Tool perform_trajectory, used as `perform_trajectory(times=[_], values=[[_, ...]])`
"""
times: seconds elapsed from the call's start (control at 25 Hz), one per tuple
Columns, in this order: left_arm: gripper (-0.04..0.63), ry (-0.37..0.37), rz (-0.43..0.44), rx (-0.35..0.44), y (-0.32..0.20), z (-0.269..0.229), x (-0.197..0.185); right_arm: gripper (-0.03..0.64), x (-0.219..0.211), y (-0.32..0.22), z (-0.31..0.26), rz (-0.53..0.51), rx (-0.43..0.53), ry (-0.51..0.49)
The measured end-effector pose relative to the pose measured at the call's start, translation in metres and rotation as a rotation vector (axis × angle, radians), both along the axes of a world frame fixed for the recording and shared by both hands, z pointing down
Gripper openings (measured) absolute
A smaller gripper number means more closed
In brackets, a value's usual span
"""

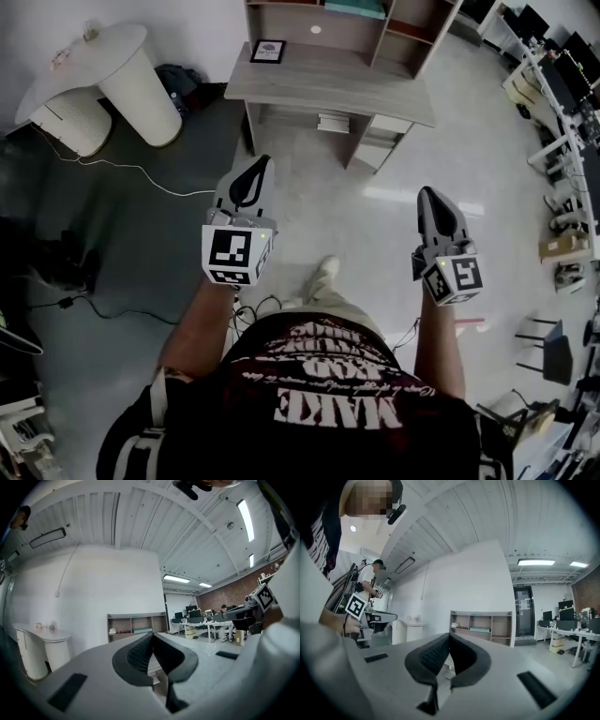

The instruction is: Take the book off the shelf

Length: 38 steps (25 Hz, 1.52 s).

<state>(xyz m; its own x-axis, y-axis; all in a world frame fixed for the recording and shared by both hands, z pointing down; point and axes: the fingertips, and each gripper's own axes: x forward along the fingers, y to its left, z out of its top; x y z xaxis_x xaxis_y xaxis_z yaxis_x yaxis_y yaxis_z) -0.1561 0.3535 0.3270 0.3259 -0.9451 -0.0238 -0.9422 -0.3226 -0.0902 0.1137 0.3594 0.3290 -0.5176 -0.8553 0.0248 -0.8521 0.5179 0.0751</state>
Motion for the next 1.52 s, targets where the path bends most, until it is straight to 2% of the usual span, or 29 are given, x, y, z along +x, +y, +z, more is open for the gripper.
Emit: perform_trajectory(times=[0.16,0.32,0.52,0.6,0.84,1.0,1.32,1.52], values=[[0.008,0.015,0.006,-0.001,-0.011,0.000,0.004,0.005,0.008,-0.014,0.010,-0.002,-0.007,-0.015],[0.008,-0.010,-0.001,-0.007,-0.036,0.002,0.008,0.005,0.008,-0.042,0.017,-0.016,-0.021,-0.003],[0.008,-0.046,0.009,-0.033,-0.079,0.016,0.023,0.005,0.010,-0.085,0.017,-0.022,-0.015,-0.034],[0.008,-0.056,0.015,-0.046,-0.097,0.022,0.030,0.005,0.015,-0.101,0.021,-0.026,-0.011,-0.017],[0.008,-0.054,0.035,-0.053,-0.153,0.025,0.051,0.005,0.025,-0.155,0.031,-0.039,-0.042,-0.023],[0.008,-0.052,0.016,-0.064,-0.187,0.026,0.058,0.005,0.039,-0.187,0.039,-0.054,-0.042,0.006],[0.008,-0.069,-0.022,-0.031,-0.227,-0.002,0.068,0.005,0.067,-0.236,0.030,-0.090,-0.023,-0.025],[0.008,-0.091,-0.040,-0.031,-0.236,-0.003,0.069,0.005,0.065,-0.247,0.044,-0.124,-0.062,-0.046]])
